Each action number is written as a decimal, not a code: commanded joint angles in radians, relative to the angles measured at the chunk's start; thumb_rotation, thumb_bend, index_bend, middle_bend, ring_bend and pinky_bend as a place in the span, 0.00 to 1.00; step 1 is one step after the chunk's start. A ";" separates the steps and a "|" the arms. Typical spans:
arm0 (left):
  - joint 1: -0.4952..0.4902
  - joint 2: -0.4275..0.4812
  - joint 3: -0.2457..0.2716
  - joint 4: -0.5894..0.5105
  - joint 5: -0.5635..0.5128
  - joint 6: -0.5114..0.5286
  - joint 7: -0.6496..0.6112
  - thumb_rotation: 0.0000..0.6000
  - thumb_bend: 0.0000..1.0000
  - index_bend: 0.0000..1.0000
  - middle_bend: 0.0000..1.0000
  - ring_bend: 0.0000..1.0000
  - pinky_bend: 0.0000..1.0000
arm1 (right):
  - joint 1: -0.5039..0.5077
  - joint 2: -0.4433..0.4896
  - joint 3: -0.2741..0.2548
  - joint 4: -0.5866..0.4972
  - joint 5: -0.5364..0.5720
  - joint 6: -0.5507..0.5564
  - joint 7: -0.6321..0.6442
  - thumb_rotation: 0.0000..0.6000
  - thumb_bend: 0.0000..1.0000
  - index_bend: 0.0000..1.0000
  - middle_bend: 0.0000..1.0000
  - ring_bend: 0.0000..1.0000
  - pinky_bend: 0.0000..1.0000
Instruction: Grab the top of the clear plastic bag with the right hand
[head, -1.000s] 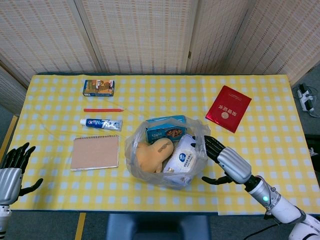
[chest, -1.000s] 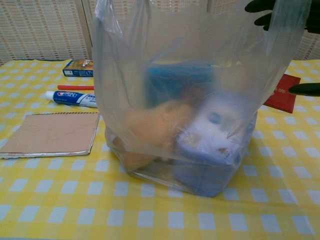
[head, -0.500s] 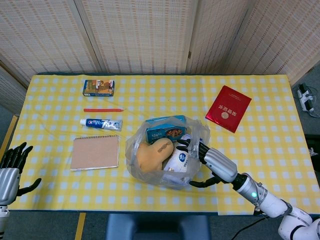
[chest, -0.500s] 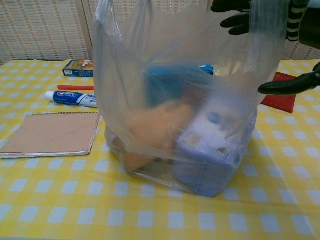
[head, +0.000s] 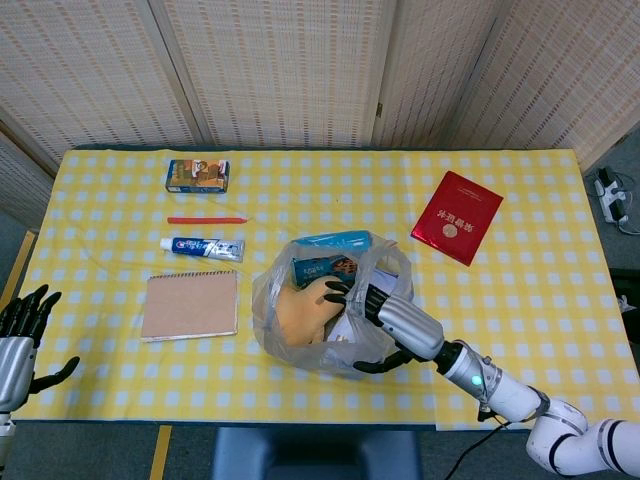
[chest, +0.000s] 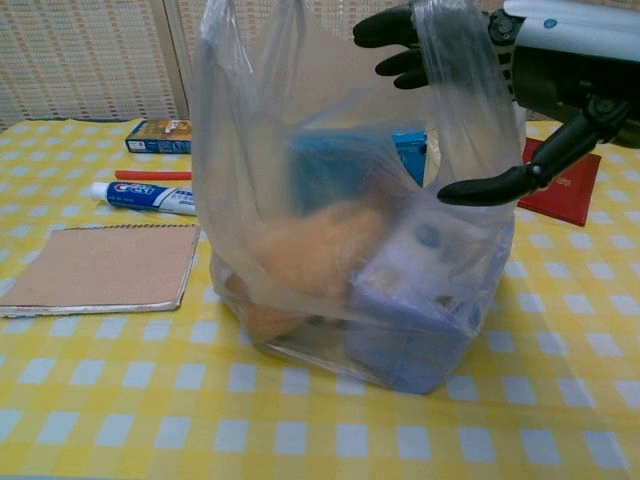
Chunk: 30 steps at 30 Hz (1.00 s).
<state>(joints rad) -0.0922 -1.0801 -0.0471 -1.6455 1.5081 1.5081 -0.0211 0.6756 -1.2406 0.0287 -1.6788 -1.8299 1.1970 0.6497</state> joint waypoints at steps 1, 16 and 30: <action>0.001 0.004 0.000 0.001 0.000 0.001 -0.011 1.00 0.25 0.00 0.00 0.03 0.00 | 0.010 -0.015 0.008 0.003 0.011 -0.001 -0.009 1.00 0.26 0.00 0.00 0.00 0.00; 0.019 0.031 -0.006 0.002 0.003 0.030 -0.073 1.00 0.25 0.00 0.00 0.03 0.00 | 0.090 -0.119 0.044 0.034 0.074 -0.068 -0.018 1.00 0.26 0.00 0.00 0.00 0.00; 0.031 0.045 -0.008 -0.001 0.003 0.044 -0.101 1.00 0.25 0.00 0.00 0.03 0.00 | 0.158 -0.196 0.079 0.056 0.129 -0.124 -0.028 1.00 0.26 0.00 0.00 0.00 0.00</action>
<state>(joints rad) -0.0613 -1.0349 -0.0545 -1.6466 1.5114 1.5524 -0.1220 0.8273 -1.4300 0.1034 -1.6271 -1.7057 1.0781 0.6169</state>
